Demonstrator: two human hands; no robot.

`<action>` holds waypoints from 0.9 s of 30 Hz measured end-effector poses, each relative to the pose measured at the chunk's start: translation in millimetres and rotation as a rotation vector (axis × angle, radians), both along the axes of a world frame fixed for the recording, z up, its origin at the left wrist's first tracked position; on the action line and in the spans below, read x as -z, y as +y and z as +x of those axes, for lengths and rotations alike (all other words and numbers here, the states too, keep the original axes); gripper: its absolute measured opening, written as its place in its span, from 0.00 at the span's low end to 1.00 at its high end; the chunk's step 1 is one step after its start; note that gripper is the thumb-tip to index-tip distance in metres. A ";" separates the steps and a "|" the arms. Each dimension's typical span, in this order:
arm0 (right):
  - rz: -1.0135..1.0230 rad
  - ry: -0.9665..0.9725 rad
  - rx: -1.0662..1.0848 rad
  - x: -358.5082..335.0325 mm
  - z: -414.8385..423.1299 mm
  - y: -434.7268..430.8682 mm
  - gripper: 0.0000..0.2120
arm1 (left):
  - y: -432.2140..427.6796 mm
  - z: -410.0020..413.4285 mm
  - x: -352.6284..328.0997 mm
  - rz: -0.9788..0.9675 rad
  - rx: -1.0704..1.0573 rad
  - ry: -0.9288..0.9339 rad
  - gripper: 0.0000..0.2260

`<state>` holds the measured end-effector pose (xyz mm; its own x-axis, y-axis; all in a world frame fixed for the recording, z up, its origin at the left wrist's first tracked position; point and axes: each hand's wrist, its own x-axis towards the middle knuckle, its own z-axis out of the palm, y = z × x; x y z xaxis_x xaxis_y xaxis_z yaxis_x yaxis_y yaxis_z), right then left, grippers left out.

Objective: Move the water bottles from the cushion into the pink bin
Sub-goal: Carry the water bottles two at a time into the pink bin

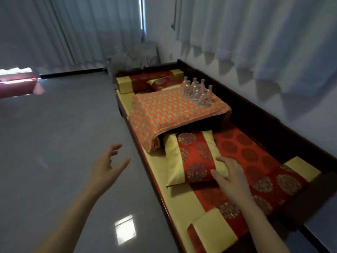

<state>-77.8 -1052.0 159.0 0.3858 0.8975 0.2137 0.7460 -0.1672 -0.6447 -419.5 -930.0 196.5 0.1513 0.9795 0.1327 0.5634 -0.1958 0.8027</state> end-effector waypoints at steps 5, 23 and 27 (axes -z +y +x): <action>-0.040 0.002 -0.066 0.7 -41.6 76.3 0.19 | 59.7 -48.9 9.1 0.065 -0.024 0.159 0.22; -0.108 0.140 0.082 30.2 -44.0 415.5 0.19 | 438.7 -75.2 13.2 0.020 0.041 0.218 0.19; -0.084 0.114 0.117 24.5 -36.5 488.7 0.18 | 526.9 -59.0 27.0 -0.034 0.073 0.174 0.18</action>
<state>-114.3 -563.3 134.6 0.5058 0.8581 0.0886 0.6413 -0.3053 -0.7039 -478.5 -403.1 169.5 0.2396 0.9687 0.0658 0.6798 -0.2157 0.7010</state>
